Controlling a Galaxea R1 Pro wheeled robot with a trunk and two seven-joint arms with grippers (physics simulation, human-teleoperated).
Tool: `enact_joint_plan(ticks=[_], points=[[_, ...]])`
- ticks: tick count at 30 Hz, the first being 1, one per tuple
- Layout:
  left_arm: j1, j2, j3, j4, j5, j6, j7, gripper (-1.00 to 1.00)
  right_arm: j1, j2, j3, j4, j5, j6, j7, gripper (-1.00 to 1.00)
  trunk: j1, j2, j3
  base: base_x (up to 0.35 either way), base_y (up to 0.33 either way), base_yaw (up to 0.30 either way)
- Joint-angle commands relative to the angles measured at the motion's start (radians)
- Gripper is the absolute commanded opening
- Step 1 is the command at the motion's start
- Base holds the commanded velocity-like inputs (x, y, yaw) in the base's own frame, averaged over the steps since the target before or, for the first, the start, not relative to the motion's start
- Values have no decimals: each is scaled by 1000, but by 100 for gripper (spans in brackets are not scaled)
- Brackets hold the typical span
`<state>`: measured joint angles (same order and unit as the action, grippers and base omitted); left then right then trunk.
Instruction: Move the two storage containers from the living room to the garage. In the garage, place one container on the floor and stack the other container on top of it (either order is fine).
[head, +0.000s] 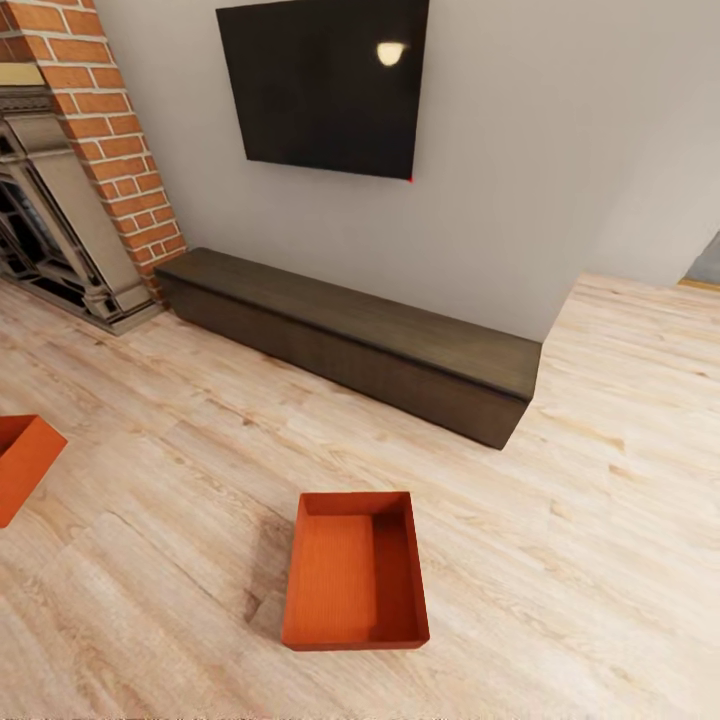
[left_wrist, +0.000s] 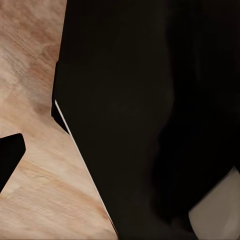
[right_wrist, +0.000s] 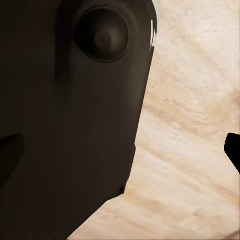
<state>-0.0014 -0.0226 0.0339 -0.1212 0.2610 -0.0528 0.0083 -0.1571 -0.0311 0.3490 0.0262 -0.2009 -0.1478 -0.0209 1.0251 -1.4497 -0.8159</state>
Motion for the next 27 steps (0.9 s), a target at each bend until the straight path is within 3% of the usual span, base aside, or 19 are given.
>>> enact_joint_plan(ticks=[1, 27], points=[[0, 0, 3, 0, 3, -2, 1, 100, -1, 0, 9, 3, -9, -6, -1, 100, 0, 0, -2, 0, 0, 0], [0, 0, 3, 0, 3, -2, 1, 100, -1, 0, 8, 3, -10, -7, -1, 100, 0, 0, -44, 0, 0, 0]])
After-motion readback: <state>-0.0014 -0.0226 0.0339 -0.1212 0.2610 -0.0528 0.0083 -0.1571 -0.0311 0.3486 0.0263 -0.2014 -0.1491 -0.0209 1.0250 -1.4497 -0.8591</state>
